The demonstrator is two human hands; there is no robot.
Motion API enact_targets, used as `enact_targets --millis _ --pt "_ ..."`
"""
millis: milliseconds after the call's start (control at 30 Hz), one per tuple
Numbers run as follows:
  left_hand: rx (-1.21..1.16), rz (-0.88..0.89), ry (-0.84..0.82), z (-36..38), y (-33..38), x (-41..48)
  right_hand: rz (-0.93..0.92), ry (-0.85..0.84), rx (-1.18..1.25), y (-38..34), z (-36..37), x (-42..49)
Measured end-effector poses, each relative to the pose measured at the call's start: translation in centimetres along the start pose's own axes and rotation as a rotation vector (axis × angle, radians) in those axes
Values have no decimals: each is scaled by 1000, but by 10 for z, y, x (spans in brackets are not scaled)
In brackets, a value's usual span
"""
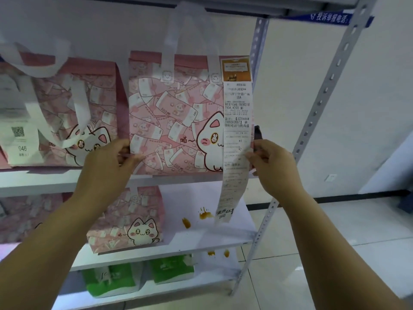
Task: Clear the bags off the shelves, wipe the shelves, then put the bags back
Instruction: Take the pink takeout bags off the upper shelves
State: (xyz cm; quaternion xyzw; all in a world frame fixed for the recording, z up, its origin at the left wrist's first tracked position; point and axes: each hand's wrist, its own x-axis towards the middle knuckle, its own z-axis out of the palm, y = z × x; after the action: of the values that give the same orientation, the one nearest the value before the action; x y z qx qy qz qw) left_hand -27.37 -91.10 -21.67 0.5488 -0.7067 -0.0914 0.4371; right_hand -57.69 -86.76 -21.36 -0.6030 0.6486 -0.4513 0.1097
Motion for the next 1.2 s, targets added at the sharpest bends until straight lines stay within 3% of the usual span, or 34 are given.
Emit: enact_targets --millis 333,567,967,1200 --pt "-99 82 -126 -38 27 -75 64 106 -27 -23 -48 -126" --pt "-153 206 -207 -25 86 -127 166 230 -85 -13 -115 -217" --pt "-303 514 -417 108 267 -183 328 499 -400 72 -294 -320" --pt "-387 669 -507 217 411 -218 348 547 -595 143 -431 -354"
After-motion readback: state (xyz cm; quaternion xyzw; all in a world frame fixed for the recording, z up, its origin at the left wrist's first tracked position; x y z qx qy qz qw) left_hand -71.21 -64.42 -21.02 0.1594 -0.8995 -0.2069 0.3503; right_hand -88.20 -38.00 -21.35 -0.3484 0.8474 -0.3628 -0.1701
